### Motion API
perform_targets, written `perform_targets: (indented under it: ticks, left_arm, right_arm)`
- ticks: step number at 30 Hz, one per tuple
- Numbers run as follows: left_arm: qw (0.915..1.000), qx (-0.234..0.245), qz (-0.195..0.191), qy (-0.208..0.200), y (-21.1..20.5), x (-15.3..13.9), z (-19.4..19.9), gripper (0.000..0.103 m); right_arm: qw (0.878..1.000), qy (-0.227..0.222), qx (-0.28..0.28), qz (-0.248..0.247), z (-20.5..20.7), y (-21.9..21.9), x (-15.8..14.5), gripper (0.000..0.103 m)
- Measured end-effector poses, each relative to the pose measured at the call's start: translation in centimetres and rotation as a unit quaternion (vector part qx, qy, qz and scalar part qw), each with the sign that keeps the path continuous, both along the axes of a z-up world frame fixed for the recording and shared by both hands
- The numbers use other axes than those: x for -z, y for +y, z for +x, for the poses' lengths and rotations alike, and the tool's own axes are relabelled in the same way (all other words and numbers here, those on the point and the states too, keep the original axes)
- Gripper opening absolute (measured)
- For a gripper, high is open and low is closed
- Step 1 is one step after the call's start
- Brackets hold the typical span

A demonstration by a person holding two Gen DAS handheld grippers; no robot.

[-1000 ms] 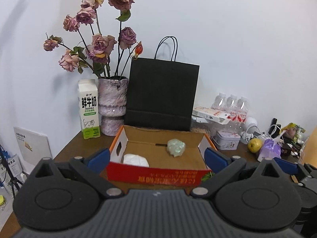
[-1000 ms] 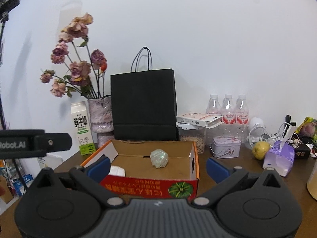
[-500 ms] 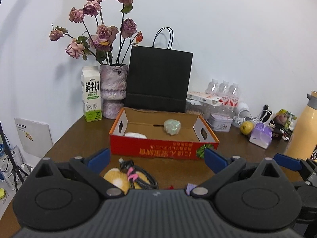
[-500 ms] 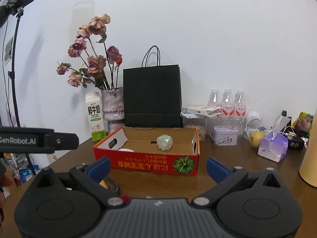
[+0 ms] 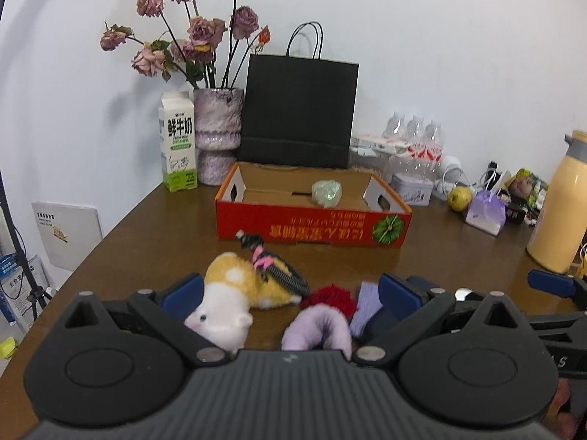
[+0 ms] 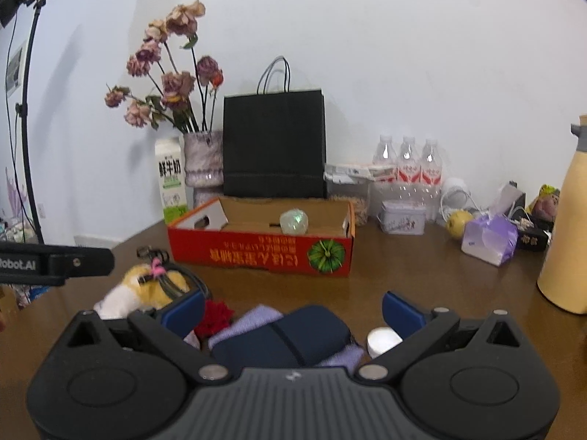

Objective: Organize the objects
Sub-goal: 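Grasp the lavender fuzzy headband with the left tool while the right tool approaches the white cap, then grasp the white bottle cap with the right tool while the left tool holds the headband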

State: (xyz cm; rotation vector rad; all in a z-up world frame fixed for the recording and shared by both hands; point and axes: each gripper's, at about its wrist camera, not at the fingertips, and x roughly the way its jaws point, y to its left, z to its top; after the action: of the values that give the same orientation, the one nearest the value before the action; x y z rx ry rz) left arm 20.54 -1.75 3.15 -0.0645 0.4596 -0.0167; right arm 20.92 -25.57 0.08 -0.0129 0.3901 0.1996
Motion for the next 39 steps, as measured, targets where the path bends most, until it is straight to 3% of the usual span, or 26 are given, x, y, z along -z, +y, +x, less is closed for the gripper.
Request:
perform_targets:
  ticks: [10,21,25,28,33,36,39]
  left_arm:
    - [0.9993,0.001,0.020,0.031,-1.0,4.8,0.6,0.103]
    - [0.9983,-0.008,0.036,0.046,-2.8,8.1,2.9,0.103]
    - [0.9982,-0.014,0.033,0.047,-3.1,8.4,3.9,0.098]
    - [0.9983,-0.014,0.027,0.049,-3.2,8.5,4.5,0.087]
    - [0.9986,0.005,-0.007,0.052,-3.3,8.9,5.1,0.046]
    - [0.9990,0.013,-0.011,0.042,-3.3,8.9,5.1,0.035]
    - [0.9990,0.017,-0.020,0.036,-3.0,8.9,5.0,0.034]
  right_arm:
    - [0.999,0.029,0.010,-0.027,-0.5,-2.0,3.0,0.103]
    - [0.997,0.058,0.024,-0.050,0.1,-5.2,4.8,0.103]
    - [0.997,0.068,0.016,-0.041,0.8,-6.6,5.1,0.103]
    - [0.996,0.078,0.012,-0.043,1.5,-7.4,5.3,0.103]
    - [0.994,0.091,0.009,-0.053,3.2,-8.0,5.6,0.103]
    - [0.994,0.090,0.009,-0.066,4.1,-8.1,5.6,0.102]
    - [0.993,0.092,0.004,-0.079,5.3,-8.2,5.5,0.093]
